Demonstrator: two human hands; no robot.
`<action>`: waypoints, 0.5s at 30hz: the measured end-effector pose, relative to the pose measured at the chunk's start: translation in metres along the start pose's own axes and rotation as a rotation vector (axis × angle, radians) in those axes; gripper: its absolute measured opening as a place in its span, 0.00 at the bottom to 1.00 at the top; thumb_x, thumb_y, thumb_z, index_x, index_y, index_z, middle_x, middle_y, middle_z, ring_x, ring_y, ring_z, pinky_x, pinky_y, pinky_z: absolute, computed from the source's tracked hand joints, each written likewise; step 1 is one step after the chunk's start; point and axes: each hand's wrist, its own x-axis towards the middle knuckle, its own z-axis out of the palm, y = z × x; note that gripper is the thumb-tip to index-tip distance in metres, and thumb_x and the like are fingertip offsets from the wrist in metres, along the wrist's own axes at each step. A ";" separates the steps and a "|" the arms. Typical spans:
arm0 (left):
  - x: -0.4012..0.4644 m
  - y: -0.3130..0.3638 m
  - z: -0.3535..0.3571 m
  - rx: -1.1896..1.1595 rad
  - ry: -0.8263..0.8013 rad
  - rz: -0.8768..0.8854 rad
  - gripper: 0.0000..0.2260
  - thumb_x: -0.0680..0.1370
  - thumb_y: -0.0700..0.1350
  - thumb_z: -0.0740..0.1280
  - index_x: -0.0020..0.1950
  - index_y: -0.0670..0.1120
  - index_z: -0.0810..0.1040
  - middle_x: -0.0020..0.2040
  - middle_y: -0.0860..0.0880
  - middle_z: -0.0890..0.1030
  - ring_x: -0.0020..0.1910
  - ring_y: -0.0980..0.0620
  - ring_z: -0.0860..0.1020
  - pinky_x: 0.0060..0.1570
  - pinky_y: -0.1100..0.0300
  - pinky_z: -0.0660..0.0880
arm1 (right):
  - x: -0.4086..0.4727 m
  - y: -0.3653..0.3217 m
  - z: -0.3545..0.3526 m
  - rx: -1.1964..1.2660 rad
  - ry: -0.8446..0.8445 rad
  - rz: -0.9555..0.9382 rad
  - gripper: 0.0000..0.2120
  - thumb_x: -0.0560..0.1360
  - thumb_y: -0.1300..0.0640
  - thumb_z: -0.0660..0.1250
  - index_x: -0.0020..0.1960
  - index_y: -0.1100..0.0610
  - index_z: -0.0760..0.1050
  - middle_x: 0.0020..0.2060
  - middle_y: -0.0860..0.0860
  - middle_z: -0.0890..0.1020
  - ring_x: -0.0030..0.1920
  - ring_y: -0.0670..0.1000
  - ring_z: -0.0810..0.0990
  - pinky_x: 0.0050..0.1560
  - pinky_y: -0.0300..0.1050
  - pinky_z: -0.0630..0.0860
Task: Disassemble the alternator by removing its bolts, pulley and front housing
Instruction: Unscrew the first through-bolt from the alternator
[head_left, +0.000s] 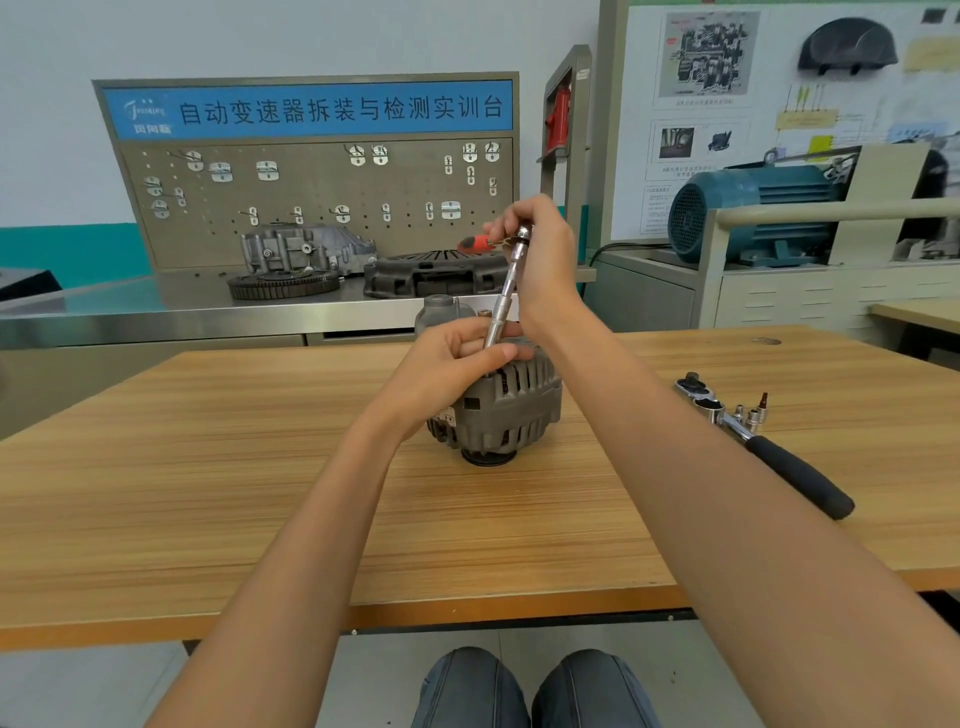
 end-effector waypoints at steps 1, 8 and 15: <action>-0.001 -0.001 0.002 -0.005 0.020 0.016 0.10 0.78 0.40 0.66 0.58 0.50 0.78 0.48 0.52 0.85 0.52 0.57 0.82 0.49 0.67 0.77 | 0.000 0.000 -0.001 -0.027 0.001 -0.008 0.15 0.74 0.65 0.55 0.29 0.57 0.64 0.28 0.52 0.71 0.36 0.51 0.73 0.44 0.42 0.72; -0.003 -0.007 0.010 -0.003 0.126 0.086 0.11 0.78 0.39 0.65 0.60 0.43 0.78 0.49 0.51 0.85 0.50 0.57 0.82 0.46 0.68 0.76 | 0.000 -0.001 0.001 0.016 -0.046 -0.003 0.15 0.74 0.66 0.54 0.29 0.57 0.64 0.27 0.54 0.70 0.36 0.52 0.73 0.53 0.50 0.73; -0.004 -0.014 0.015 0.019 0.207 0.165 0.09 0.78 0.39 0.65 0.56 0.47 0.79 0.44 0.55 0.85 0.49 0.58 0.82 0.46 0.68 0.76 | 0.000 -0.001 0.010 0.025 -0.076 -0.010 0.18 0.75 0.64 0.54 0.27 0.57 0.63 0.23 0.50 0.72 0.39 0.52 0.75 0.61 0.50 0.69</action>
